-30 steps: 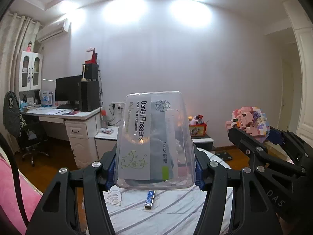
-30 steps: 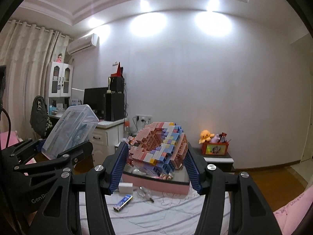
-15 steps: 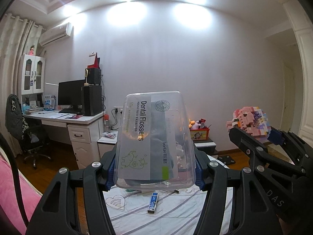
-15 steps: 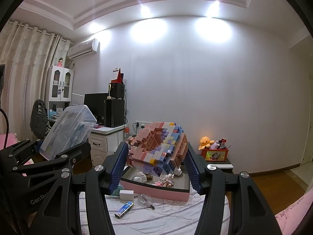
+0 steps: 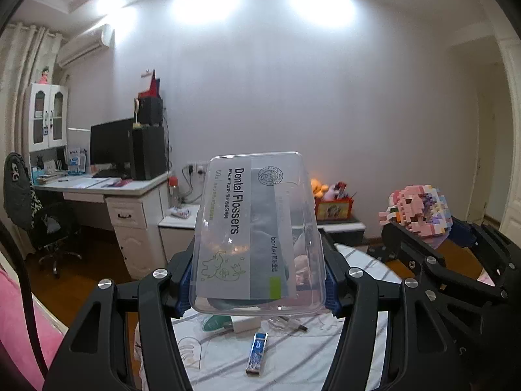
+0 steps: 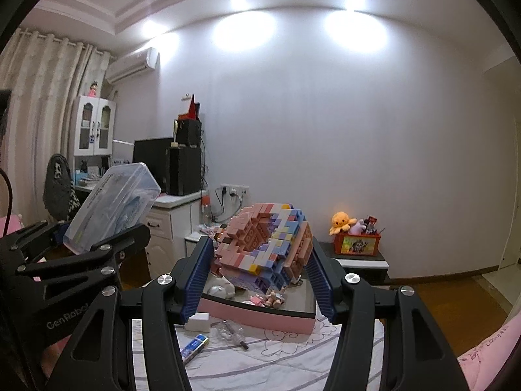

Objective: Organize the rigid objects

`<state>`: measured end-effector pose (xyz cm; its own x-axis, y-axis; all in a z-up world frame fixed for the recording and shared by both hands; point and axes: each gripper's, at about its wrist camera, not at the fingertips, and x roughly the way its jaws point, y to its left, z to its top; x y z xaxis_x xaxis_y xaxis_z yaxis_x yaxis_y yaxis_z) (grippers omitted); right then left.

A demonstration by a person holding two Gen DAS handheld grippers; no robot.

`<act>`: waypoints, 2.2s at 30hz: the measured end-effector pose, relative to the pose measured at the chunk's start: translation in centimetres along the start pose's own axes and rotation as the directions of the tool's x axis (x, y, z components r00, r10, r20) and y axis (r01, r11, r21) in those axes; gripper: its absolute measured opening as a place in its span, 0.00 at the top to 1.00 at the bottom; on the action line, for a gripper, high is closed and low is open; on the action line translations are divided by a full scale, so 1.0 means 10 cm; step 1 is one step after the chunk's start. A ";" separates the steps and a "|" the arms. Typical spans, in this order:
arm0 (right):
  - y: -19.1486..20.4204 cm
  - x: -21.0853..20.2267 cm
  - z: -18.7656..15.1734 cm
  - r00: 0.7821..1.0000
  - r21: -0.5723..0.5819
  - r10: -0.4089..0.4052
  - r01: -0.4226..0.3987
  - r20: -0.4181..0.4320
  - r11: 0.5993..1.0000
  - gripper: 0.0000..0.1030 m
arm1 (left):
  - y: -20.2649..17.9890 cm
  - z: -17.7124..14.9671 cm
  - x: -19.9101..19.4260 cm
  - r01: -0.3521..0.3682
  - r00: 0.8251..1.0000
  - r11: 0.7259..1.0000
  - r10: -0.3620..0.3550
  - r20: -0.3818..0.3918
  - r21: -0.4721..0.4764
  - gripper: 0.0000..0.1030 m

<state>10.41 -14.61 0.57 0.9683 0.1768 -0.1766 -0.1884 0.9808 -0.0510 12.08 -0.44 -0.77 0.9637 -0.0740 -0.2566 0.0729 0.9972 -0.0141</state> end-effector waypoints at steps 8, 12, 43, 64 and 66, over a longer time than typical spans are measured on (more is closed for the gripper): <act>-0.19 1.04 -0.07 0.992 0.029 0.021 -0.018 -0.121 0.999 0.43 | 0.09 -0.01 1.28 0.061 0.977 0.998 -0.062 -0.204 -0.013 0.40; -0.30 1.69 -0.18 0.978 0.055 0.045 -0.034 -0.206 0.998 0.43 | 0.14 -0.12 1.98 0.060 0.943 0.998 -0.064 -0.326 -0.021 0.40; -0.45 2.12 -0.46 0.955 0.086 0.045 -0.020 -0.295 0.996 0.10 | 0.41 -0.23 2.09 0.000 0.935 0.999 -0.017 -0.355 -0.049 0.07; -0.14 -0.28 0.04 0.998 0.040 -0.054 0.053 0.021 0.998 0.00 | 0.23 0.03 -0.41 -0.078 0.995 0.997 0.078 0.055 0.006 0.00; -0.14 -0.44 0.06 0.997 0.043 -0.060 0.058 0.039 0.997 0.00 | 0.20 0.05 -0.54 -0.074 0.995 0.997 0.074 0.071 0.006 0.00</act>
<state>6.56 -16.73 2.01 0.9834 0.1211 -0.1351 -0.1246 0.9920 -0.0184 7.19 1.99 1.01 0.9822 -0.0003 -0.1876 0.0023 0.9999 0.0104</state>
